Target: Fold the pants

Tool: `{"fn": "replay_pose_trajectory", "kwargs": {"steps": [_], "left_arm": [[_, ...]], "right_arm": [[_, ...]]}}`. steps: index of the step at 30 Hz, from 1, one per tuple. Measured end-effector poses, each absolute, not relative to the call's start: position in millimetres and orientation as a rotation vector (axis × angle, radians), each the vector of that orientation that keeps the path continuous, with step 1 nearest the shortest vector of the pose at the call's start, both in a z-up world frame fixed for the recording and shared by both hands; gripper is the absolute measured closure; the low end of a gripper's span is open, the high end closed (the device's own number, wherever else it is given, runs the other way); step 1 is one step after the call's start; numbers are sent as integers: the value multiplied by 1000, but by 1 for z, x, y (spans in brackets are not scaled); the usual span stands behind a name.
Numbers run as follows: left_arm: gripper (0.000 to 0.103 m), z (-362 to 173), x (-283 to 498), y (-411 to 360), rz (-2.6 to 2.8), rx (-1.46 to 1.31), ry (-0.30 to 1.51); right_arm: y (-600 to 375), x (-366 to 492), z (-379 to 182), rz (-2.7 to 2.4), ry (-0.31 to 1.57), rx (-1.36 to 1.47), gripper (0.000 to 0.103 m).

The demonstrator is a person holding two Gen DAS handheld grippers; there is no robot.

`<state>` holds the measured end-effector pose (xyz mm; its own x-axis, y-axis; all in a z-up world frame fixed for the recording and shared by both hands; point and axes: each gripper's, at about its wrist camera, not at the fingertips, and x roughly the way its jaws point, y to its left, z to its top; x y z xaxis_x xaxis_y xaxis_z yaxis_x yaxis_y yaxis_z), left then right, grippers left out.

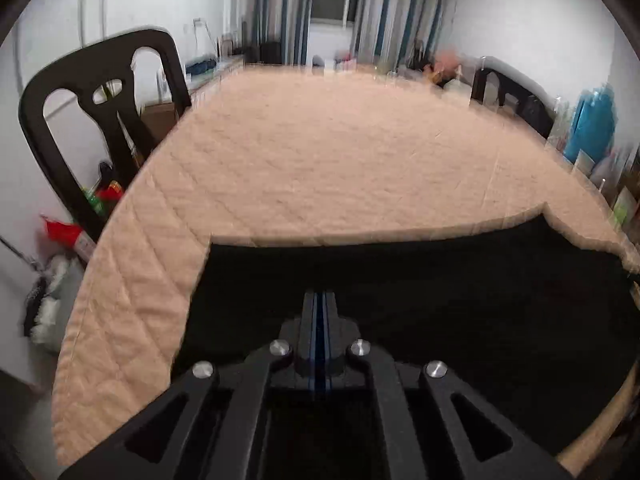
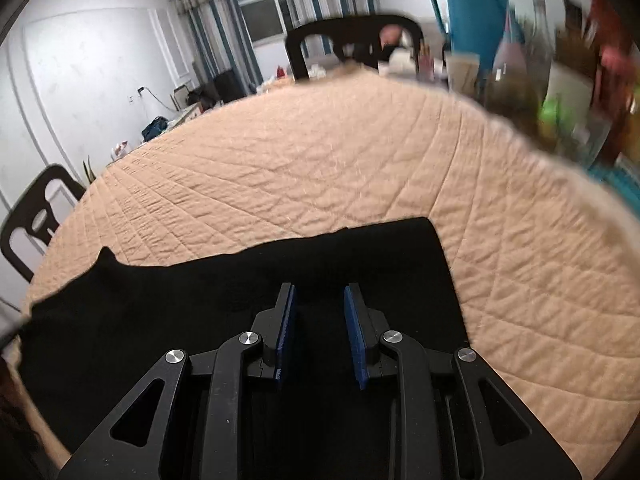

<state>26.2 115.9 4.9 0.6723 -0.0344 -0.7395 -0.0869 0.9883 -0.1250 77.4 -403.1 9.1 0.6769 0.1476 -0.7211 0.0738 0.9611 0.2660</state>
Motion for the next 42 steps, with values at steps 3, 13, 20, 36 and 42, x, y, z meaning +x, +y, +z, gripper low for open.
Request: {"fn": "replay_pose_trajectory", "kwargs": {"steps": [3, 13, 20, 36, 42], "left_arm": [[97, 2, 32, 130, 89, -187, 851], [80, -1, -11, 125, 39, -206, 758], [79, 2, -30, 132, 84, -214, 732], [64, -4, -39, 163, 211, -299, 721], [64, 12, -52, 155, 240, -273, 679]], "right_arm": [[-406, 72, 15, 2, 798, 250, 77], [-382, -4, 11, 28, 742, 154, 73], [-367, -12, 7, 16, 727, 5, 73], [-334, -2, 4, 152, 723, 67, 70], [-342, -6, 11, 115, 699, 93, 69]]}}
